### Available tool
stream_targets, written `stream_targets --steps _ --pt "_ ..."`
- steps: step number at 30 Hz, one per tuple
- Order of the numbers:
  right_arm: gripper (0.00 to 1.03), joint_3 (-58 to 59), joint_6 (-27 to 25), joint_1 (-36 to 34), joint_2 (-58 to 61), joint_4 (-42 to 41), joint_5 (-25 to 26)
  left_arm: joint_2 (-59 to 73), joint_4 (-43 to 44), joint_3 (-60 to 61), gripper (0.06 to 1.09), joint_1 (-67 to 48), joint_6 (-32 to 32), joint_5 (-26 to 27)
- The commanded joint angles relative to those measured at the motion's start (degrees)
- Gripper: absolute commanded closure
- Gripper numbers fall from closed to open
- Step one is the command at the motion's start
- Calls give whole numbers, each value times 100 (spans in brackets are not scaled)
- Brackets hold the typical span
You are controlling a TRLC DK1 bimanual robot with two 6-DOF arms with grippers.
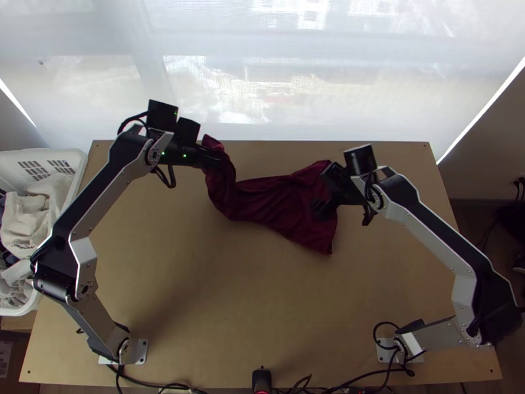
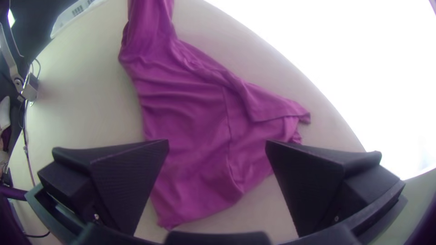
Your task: Fold the t-shirt
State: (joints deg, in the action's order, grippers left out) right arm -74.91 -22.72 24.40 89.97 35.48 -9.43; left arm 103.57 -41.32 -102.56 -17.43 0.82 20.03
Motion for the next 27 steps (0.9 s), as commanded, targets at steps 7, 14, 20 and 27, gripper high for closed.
stream_targets --steps 7,14,20,27 --pt "4 531 31 -788 -1799 767 11 946 485 -1082 105 -1359 -179 27" --pt "4 715 4 -823 -2177 1110 126 1412 994 -1284 105 -2027 -390 27" --pt "4 759 22 -823 -2318 1294 170 1869 1320 -1556 105 -2397 -557 10" --pt "4 794 22 -814 -2458 1470 249 2405 1530 -1653 105 -2634 -583 -61"
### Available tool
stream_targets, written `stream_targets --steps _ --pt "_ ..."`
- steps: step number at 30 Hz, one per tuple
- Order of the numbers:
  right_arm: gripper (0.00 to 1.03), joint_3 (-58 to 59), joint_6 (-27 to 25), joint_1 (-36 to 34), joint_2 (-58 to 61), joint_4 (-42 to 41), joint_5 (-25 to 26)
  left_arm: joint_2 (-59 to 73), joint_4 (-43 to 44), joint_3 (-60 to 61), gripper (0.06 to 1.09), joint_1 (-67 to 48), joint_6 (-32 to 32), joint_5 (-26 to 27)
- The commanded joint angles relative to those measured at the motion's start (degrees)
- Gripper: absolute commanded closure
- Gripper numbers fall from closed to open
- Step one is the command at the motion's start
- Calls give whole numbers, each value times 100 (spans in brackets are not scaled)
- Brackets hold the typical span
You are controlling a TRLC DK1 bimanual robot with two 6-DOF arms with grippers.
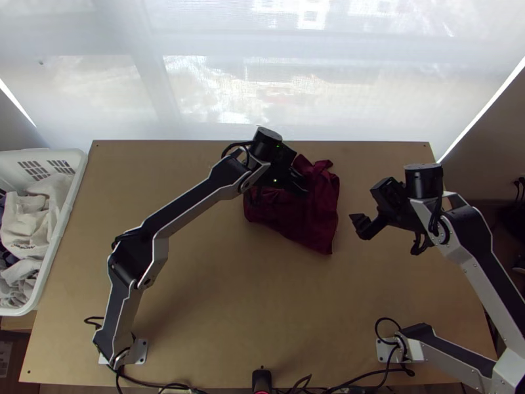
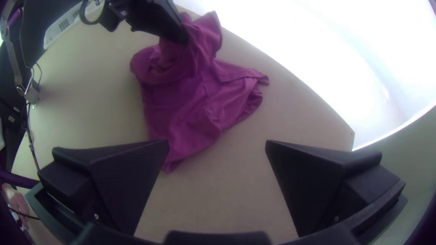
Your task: Fold the t-shirt
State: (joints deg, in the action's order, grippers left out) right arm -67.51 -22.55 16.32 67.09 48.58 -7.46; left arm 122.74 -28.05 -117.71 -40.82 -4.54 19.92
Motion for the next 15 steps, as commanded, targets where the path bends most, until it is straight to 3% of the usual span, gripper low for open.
stream_targets --steps 1,2,3,5,6,15 --pt "4 53 5 -6 -179 178 61 585 221 -156 102 -330 -47 -50" --pt "4 71 5 -6 -205 196 61 637 221 -173 90 -357 -47 -41" --pt "4 80 -4 -6 -231 214 70 655 204 -173 72 -392 -56 -41" --pt "4 80 5 -6 -267 231 78 646 37 -200 23 -471 -47 -50" --pt "4 80 5 -6 -293 240 78 602 -121 -226 11 -497 -3 -50" --pt "4 203 5 -6 -363 196 87 -514 -1369 310 11 232 278 47"
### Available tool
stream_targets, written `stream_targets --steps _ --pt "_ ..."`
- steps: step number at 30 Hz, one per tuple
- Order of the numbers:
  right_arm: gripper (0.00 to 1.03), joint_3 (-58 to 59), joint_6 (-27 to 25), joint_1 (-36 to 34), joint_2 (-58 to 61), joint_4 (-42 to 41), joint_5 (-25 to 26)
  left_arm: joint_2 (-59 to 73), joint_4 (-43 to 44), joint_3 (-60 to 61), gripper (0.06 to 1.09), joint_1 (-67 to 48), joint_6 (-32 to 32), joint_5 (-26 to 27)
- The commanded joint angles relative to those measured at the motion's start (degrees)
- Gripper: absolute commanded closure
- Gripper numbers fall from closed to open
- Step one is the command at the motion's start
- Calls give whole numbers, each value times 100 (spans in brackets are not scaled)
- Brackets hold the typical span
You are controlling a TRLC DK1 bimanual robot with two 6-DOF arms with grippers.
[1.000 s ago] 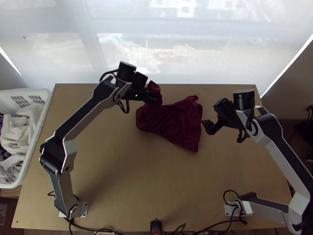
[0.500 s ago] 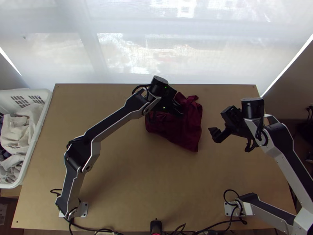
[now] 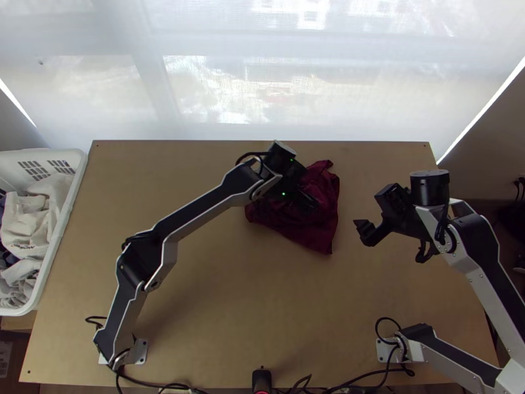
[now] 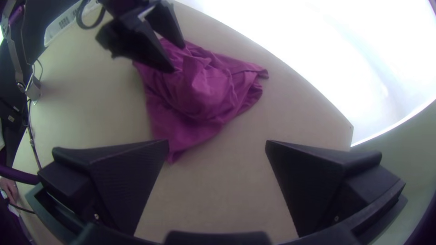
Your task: Fold the t-shirt
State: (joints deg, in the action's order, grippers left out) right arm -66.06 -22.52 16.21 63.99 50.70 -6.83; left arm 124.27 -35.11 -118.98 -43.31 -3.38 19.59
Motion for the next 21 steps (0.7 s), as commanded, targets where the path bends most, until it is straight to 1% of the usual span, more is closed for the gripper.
stream_targets --steps 1,6,11,15,19,21 --pt "4 58 -6 23 -44 -42 24 -843 -672 692 11 613 206 88" --pt "4 -3 -42 234 228 -297 33 -1493 -663 2116 11 1158 672 88" --pt "4 -372 -59 673 975 -754 24 -1739 -321 3144 11 1483 839 80" --pt "4 -829 -112 1209 1740 -1079 24 -1643 -39 3434 11 1545 839 -35" --pt "4 -1471 -103 1684 2645 -1220 15 -1440 31 3328 11 1492 707 -149" --pt "4 -1752 -86 1895 3067 -1317 -108 -1300 84 3249 11 1457 672 -184"
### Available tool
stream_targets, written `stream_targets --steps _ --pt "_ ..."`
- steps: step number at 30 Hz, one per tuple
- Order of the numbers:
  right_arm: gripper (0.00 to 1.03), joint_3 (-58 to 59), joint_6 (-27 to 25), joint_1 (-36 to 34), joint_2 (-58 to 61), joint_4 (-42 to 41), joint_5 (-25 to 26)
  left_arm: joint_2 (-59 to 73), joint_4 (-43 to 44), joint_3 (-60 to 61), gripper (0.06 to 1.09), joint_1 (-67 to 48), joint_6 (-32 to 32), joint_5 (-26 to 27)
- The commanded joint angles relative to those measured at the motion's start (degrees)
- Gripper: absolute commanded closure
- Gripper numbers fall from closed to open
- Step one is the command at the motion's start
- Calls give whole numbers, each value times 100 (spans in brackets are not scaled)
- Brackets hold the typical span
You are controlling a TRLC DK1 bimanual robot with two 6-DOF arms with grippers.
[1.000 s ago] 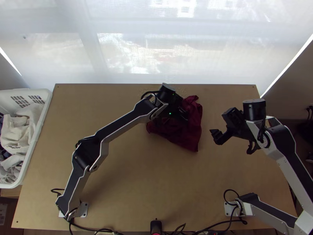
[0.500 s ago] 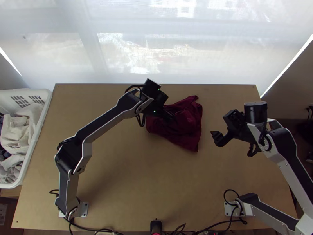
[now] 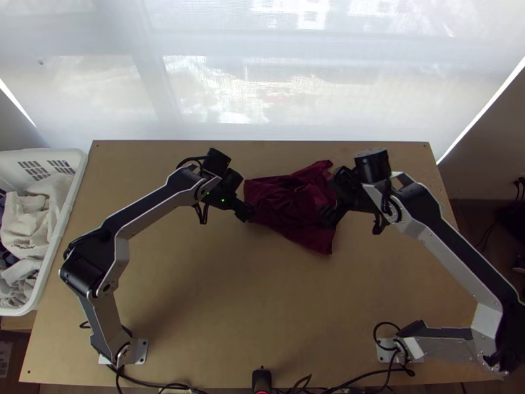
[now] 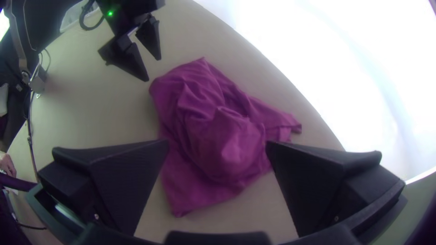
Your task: Fold the t-shirt
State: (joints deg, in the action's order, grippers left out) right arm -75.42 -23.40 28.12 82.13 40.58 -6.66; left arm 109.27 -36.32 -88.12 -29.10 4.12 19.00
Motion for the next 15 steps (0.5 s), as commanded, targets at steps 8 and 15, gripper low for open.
stream_targets --steps 8,15 --pt "4 -861 -60 721 2448 -709 -539 639 151 -197 11 1 -96 -292" --pt "4 -509 -376 -483 2484 -850 -741 621 63 -197 11 63 -34 -310"
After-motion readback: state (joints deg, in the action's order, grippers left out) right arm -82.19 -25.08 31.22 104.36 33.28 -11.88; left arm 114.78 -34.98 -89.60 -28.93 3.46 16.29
